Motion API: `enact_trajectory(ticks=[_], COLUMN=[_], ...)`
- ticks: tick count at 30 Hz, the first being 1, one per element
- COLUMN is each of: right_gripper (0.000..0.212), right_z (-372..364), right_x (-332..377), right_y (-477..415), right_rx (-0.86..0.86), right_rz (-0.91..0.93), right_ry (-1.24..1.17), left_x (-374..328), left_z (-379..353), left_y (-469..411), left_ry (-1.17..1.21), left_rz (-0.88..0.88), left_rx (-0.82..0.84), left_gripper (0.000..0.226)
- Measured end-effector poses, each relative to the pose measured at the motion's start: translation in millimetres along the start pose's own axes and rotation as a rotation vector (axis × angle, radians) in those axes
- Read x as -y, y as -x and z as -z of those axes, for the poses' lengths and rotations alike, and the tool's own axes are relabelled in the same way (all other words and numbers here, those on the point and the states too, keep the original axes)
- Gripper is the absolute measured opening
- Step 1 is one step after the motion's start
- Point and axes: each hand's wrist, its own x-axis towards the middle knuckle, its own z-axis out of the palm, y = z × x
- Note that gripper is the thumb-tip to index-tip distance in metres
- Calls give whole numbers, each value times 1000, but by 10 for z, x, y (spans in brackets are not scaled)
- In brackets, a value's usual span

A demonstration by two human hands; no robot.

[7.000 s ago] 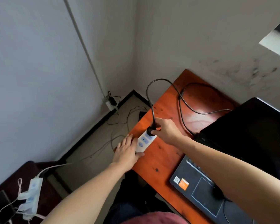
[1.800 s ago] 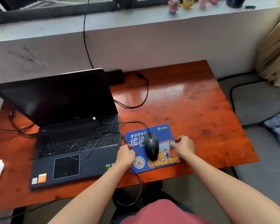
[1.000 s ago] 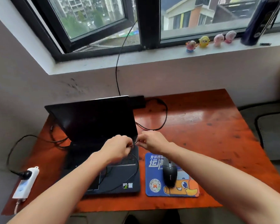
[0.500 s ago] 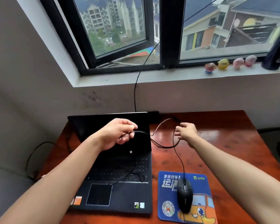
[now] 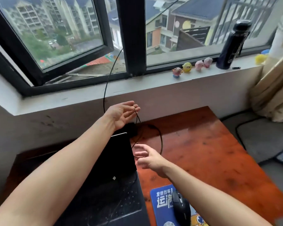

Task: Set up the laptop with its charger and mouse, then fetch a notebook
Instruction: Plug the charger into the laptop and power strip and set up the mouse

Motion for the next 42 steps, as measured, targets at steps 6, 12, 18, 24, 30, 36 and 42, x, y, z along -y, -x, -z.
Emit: enact_trajectory(ticks=[6, 12, 18, 24, 30, 36, 42], right_gripper=[28, 21, 19, 20, 20, 18, 17], right_z=[-135, -23, 638, 918, 782, 820, 1264], right_x=[53, 63, -400, -209, 408, 751, 385], right_y=[-373, -472, 153, 349, 90, -51, 47], right_rx=[-219, -367, -304, -413, -322, -183, -381], right_rz=[13, 2, -182, -107, 78, 189, 135], right_ry=[-218, -251, -18, -8, 171, 205, 446], left_x=[-46, -179, -346, -197, -7, 424, 245], left_z=[200, 738, 1541, 1603, 757, 283, 420], left_y=[-340, -645, -894, -839, -489, -277, -366], left_ry=[-62, 18, 39, -1044, -1397, -1669, -1626], left_rz=[16, -24, -73, -12, -529, -402, -364], left_rx=[1, -303, -625, -470, -24, 446, 12], left_gripper=[20, 18, 28, 21, 29, 23, 35])
